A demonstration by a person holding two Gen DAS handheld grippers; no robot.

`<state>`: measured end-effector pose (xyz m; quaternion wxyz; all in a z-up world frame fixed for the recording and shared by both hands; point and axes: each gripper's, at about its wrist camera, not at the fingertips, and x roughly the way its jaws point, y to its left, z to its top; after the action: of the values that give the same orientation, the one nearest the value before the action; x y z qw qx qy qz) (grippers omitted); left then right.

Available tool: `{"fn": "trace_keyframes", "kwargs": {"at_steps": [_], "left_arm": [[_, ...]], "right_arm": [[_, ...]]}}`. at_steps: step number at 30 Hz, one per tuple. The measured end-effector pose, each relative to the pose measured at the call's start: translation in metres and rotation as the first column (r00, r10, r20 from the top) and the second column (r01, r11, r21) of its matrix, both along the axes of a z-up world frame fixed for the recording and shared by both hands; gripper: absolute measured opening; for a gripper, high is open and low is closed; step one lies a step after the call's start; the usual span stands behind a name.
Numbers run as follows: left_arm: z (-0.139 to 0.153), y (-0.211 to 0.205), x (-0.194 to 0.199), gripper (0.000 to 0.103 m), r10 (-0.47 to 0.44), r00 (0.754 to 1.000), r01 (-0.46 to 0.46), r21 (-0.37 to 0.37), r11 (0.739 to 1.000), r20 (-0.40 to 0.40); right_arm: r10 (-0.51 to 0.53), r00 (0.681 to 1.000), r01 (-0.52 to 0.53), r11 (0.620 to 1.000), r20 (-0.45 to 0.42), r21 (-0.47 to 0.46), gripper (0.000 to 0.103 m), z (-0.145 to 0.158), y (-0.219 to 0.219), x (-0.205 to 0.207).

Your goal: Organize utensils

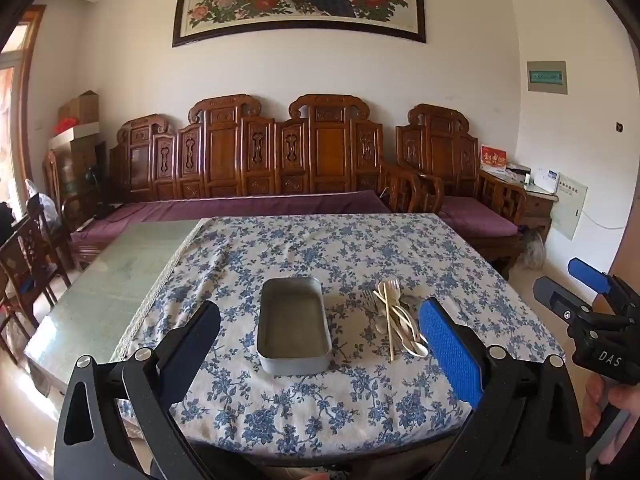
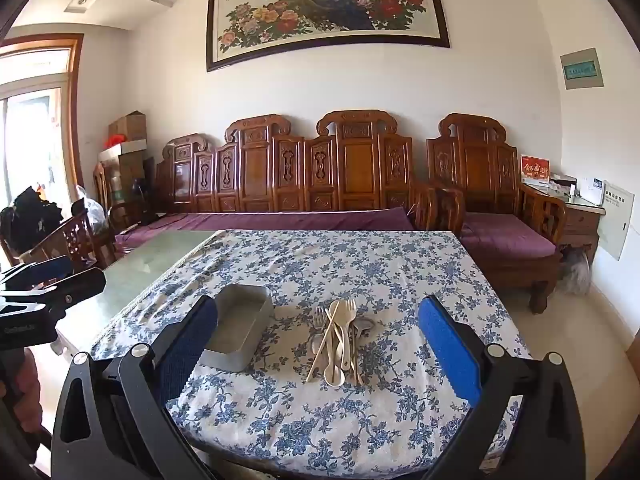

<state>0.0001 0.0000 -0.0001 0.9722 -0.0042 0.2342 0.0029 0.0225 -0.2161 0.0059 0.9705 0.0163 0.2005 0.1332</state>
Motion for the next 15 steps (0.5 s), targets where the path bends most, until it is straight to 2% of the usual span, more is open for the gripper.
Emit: {"fn": "trace_keyframes", "kwargs": {"at_steps": [15], "left_arm": [[0.0084,-0.0036,-0.0005,0.097,-0.003,1.0,0.002,0.005,1.0,0.013]], "right_arm": [[-0.001,1.0,0.001,1.0,0.003,0.001,0.101,-0.0007,-0.0015,0.0006]]}}
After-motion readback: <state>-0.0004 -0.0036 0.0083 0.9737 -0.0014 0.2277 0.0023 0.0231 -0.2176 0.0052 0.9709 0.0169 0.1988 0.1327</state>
